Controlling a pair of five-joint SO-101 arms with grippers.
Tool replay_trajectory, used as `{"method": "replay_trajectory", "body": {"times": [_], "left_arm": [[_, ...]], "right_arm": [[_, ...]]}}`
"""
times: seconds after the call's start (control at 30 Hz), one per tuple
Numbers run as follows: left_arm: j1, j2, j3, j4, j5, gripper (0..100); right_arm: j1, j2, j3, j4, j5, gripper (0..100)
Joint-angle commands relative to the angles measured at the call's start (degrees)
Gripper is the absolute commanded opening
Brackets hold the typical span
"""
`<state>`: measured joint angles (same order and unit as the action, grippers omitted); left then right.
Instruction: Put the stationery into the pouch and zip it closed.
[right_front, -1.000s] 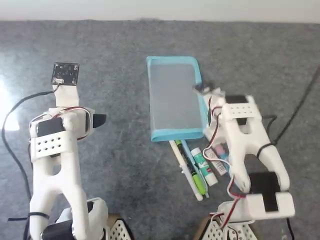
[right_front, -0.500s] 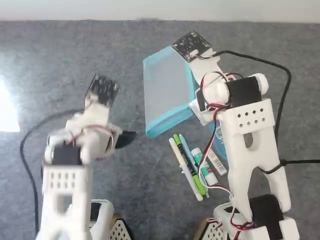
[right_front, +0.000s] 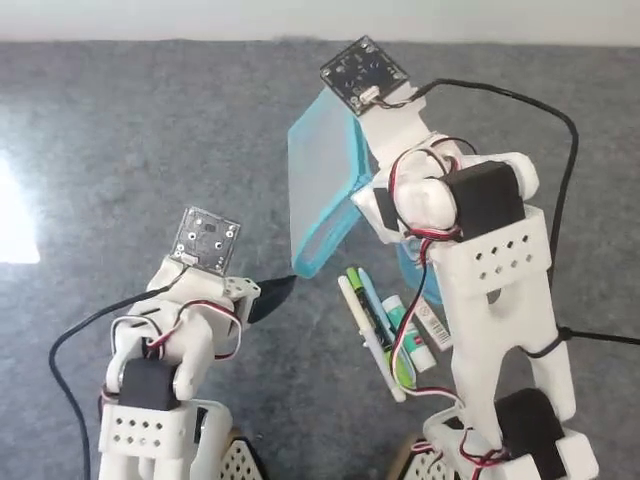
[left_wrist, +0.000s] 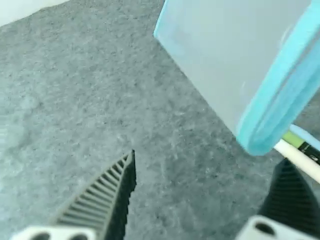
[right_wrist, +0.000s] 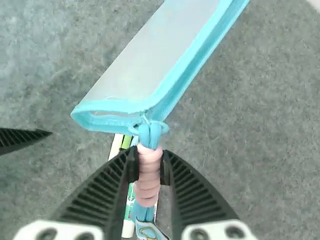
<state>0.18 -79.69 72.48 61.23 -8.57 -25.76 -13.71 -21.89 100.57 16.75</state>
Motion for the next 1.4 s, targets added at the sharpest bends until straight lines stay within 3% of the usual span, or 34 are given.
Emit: {"method": "replay_trajectory", "body": {"times": [0.0,0.27,0.43,0.6,0.83,1.03,1.37], "left_arm": [[0.44,1.76,0.92,-4.92,3.34,40],[0.35,6.15,2.77,-12.57,6.59,40],[-5.19,8.88,2.42,-16.0,6.51,40],[-5.98,7.65,-0.57,-9.67,5.01,40],[-9.49,-5.01,-7.87,4.4,4.92,40],[-14.59,-4.75,-10.15,1.67,5.19,40],[-13.36,11.96,-15.6,-4.57,7.3,40]], "right_arm": [[-0.57,-2.68,-4.04,1.89,-2.99,0.7],[-5.32,-2.86,-6.68,1.98,-4.48,0.7],[-6.37,-3.3,-6.51,2.07,-4.22,0.7],[-6.37,-2.07,-3.96,2.07,-4.04,0.7],[-3.3,-0.75,-2.29,1.63,-4.04,0.7],[-3.12,-0.75,0.62,1.98,-3.96,0.7],[-3.03,-4.35,7.12,1.27,-2.37,0.8]]}}
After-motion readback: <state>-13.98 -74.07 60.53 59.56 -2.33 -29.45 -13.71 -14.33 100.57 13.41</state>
